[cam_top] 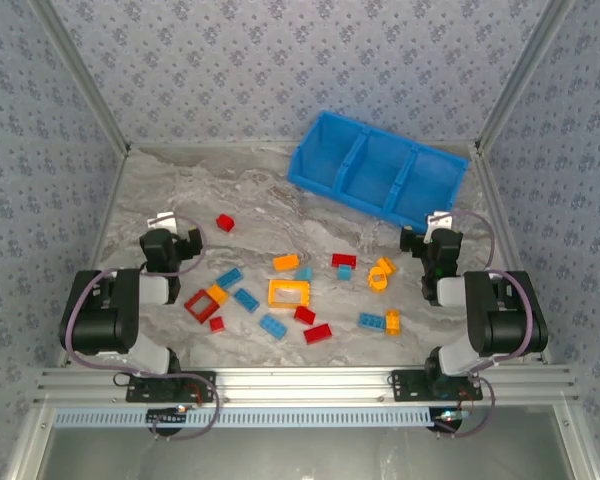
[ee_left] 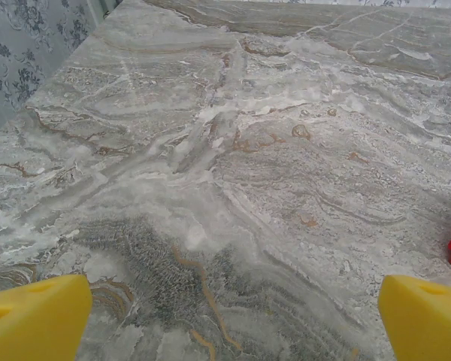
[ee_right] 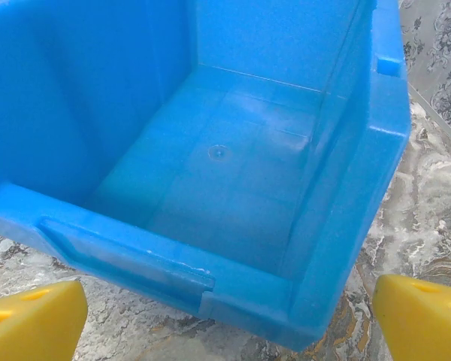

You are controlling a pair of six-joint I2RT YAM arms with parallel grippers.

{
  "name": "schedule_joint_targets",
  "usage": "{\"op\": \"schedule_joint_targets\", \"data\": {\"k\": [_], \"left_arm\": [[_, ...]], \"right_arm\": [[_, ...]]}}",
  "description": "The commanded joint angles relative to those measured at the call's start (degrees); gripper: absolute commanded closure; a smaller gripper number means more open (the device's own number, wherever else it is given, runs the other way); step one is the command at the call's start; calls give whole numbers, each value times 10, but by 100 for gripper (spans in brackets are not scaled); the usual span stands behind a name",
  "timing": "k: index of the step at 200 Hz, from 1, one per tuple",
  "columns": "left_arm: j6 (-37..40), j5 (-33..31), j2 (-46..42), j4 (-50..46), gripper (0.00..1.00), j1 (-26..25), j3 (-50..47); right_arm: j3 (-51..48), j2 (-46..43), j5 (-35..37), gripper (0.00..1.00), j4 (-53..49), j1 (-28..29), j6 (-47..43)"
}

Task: Sort the legos into containers by color

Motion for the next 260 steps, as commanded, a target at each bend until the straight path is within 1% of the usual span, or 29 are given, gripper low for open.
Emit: {"op": "schedule_joint_targets", "data": {"k": [1,133,146,150,159,165,171,185,198,204,208,213,219,229,234,243,247,250,260], "left_arm": [[4,11,-1,16,2,1,10],[4,11,-1,16,2,1,10],[5,11,-9,31,2,1,7],[9,12,-26,16,2,-2,9],[19,-15,-104,-95,2,-17,35],[10,-45,-152,-163,2,-28,57],[1,-45,-202,-214,2,-34,76],[-10,-63,-314,-292,2,-60,114],[-19,-80,-398,-365,2,-91,173],[-34,-90,-423,-405,2,-108,210],[-59,-92,-435,-450,2,-116,237],[-107,-84,-446,-518,2,-119,280],[-183,-76,-451,-602,2,-119,329],[-276,-65,-453,-721,2,-118,390],[-288,-45,-454,-734,2,-117,403],[-280,27,-454,-739,2,-113,423],[-280,57,-452,-746,2,-112,435],[-283,75,-448,-756,2,-112,444],[-296,120,-429,-793,2,-112,477]], "right_arm": [[9,4,12,0,0,-5,7],[10,5,12,0,1,-5,7],[5,-12,15,0,4,-2,4],[8,-33,26,0,-20,1,1],[33,-102,85,0,-121,21,1],[50,-150,106,0,-177,27,3],[67,-196,121,0,-226,31,14],[128,-310,155,0,-340,44,31],[210,-375,156,0,-444,50,54],[255,-386,155,0,-493,51,84],[287,-389,153,0,-522,49,121],[327,-386,143,0,-576,47,163],[373,-381,128,0,-647,43,214],[425,-365,119,0,-748,39,297],[438,-360,107,0,-774,35,321],[468,-346,66,0,-809,24,306],[475,-339,54,2,-832,23,300],[503,-331,48,2,-853,23,297],[541,-306,45,8,-912,31,293]]}}
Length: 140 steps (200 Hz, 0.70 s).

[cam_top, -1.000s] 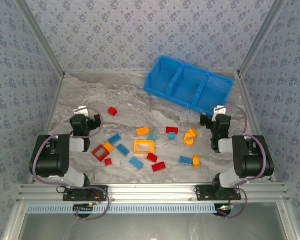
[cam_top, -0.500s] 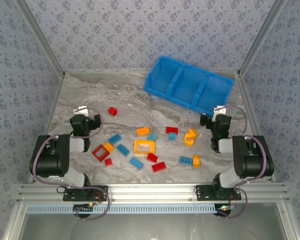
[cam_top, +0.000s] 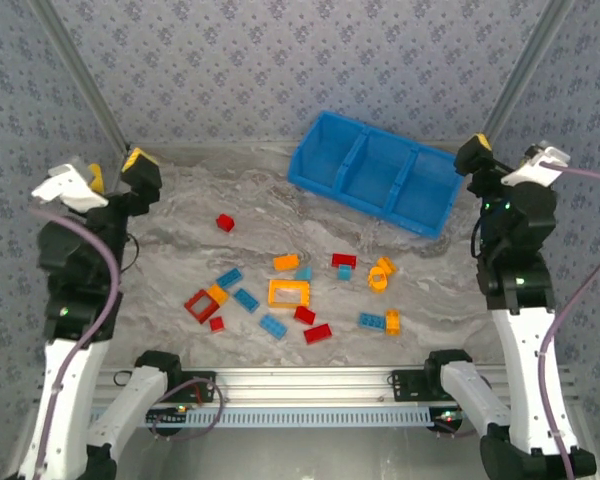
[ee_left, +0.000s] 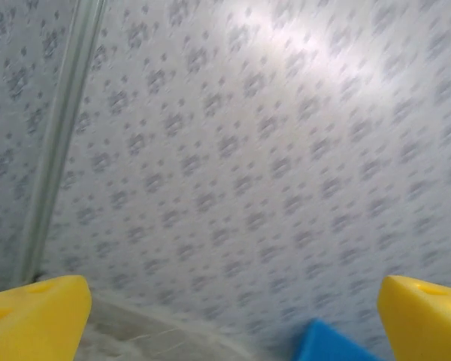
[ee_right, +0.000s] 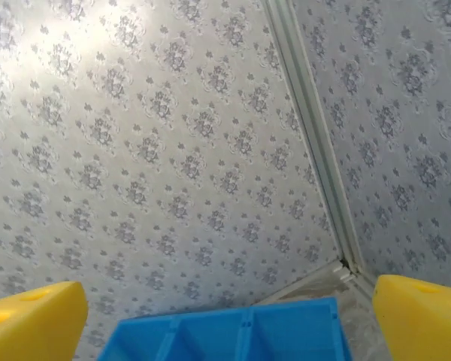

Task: Sort the legos into containers by color

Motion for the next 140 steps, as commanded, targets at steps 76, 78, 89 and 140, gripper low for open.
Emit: {"op": "schedule_joint_targets", "data": {"k": [76,78,89,140], "left_arm": [[-98,70,117,-273,2,-248,54],[-97,58,119,-273,2,-261,53],[-89,-1,128,-267,2,-321,48],[-17,-236,210,-231,2,-567,66]], "right_arm": [[166,353,-157,21,-317,33,41],[168,359,-156,21,-315,34,41],[178,394,-155,21,-306,33,43],[250,546,-169,27,-289,33,36]]}}
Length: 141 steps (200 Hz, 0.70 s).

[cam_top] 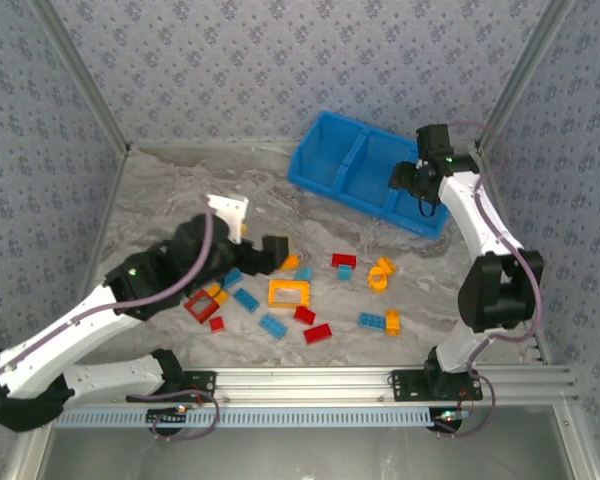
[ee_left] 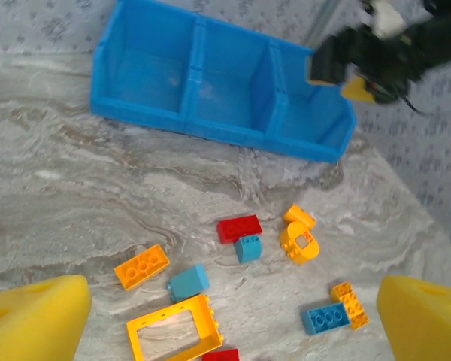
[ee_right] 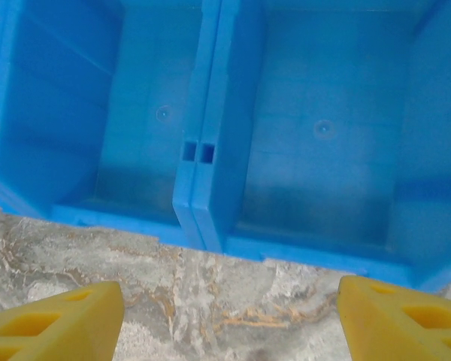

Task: Sort the legos into containers by color

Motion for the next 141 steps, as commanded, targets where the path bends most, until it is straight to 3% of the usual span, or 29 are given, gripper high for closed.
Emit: {"op": "schedule_joint_targets", "data": {"k": [1,46,101,141], "left_arm": [[39,-134,40,21,2,-54,20],[12,-123,71,62,2,-69,-2],[1,-120,57,46,2,-69,-13],[-3,-121,31,39,2,-69,-25]], "right_arm": [[49,59,-19,27,-3,0,0],[121,164,-12,37,-13,-1,-5],[197,238,20,51,-56,0,-43],[222,254,34,68,-69,3,-70]]}}
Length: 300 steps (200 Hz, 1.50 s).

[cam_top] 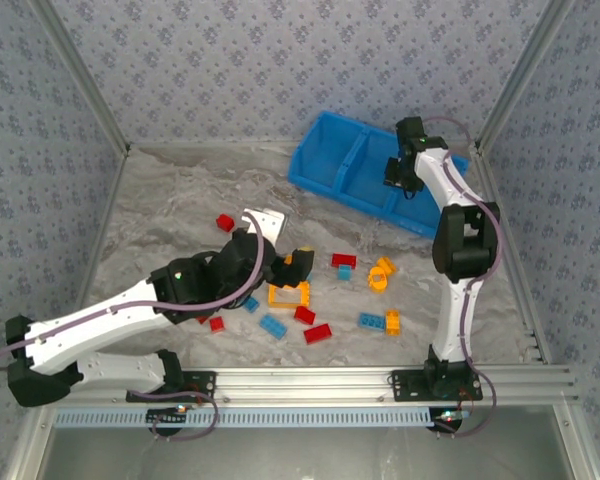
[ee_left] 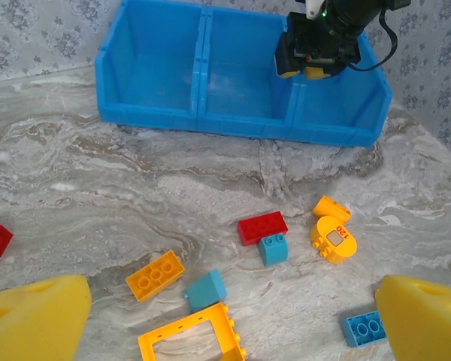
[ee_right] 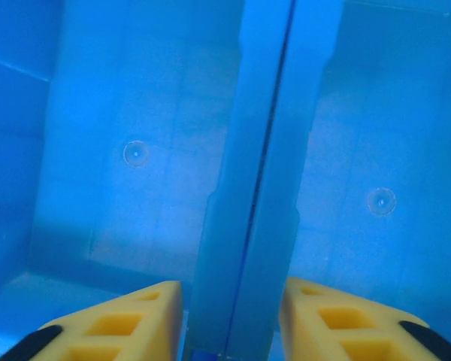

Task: Sort the legos into containers by color

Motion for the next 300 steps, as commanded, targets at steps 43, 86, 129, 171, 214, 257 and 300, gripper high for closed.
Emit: {"op": "schedule_joint_targets", "data": {"k": [43,86,129,171,214,257,300], "left_arm": [[-14,-42,-51,-29,2,-4,-1],[-29,-57,-86,-46,2,-4,-18],[-47,-74,-116,-78,2,-4,-30],[-59,-83,-143,-93,2,-4,-45],[-73,-88,-151,-109,2,-4,-47],[-129,-127,-153,-160,2,-3,-41],[-202,-43,-158,-245,7,141,-6]], "right_arm": [[47,7,42,85,-44,34,-49],[46,-2,51,89,-48,82,-36],[53,8,60,90,-42,136,-35],[45,6,67,91,-44,172,-23],[32,-3,69,91,-39,188,9],[30,-6,78,81,-40,201,13],[-18,-103,109,55,2,207,-2]]}}
